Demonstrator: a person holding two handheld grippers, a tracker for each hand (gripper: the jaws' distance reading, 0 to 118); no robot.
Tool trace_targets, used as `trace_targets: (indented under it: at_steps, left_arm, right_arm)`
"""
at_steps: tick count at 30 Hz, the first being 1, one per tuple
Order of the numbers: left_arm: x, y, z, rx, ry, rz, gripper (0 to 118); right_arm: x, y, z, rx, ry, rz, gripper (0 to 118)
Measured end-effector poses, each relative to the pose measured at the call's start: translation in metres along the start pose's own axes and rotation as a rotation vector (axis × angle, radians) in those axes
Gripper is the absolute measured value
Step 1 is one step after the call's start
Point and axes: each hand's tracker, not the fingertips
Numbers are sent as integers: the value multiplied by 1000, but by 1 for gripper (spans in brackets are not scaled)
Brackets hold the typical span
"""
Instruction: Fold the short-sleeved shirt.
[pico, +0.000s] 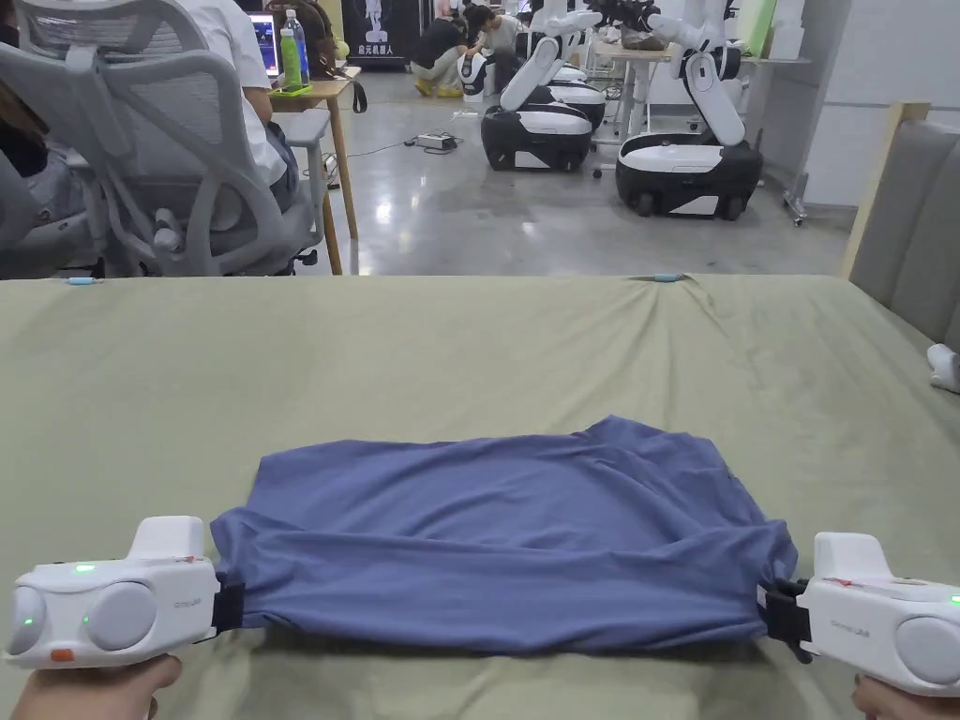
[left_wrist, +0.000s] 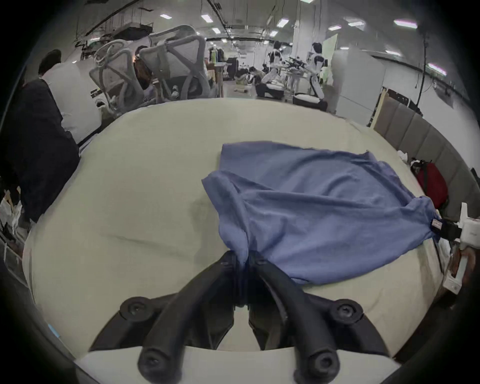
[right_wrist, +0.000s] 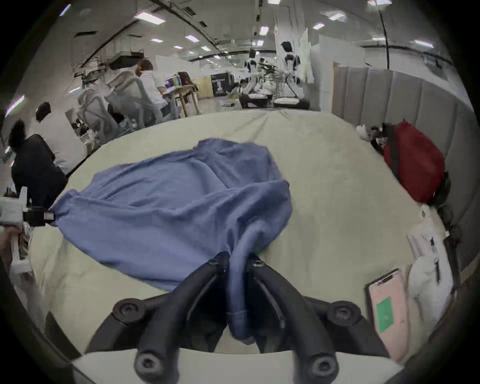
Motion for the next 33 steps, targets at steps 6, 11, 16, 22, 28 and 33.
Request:
trace_targets:
  at_steps: [6,11,16,22,28,33]
  left_arm:
    - [-12,-10,41,-22,-70,-12,5]
    - [-20,-47,32,-91,-78,37,6]
    - [-9,-64,43,23,35,1,102]
    - [37,-55,77,338,40,-62,108]
    - [85,-58,74,470,33,-115,23]
    - [87,-48,51,408,8,-118,0]
  right_arm:
    - [0,-6,44,-56,-33,124,11]
    - [6,-36,36,-121,-19,120,11]
    - [-6,-41,42,-53,-100,182,98]
    - [-64,-28,89,304,-56,179,101]
    - [-118,-38,83,438,-31,149,24]
    - [-138,-36,73,411,-16,190,0]
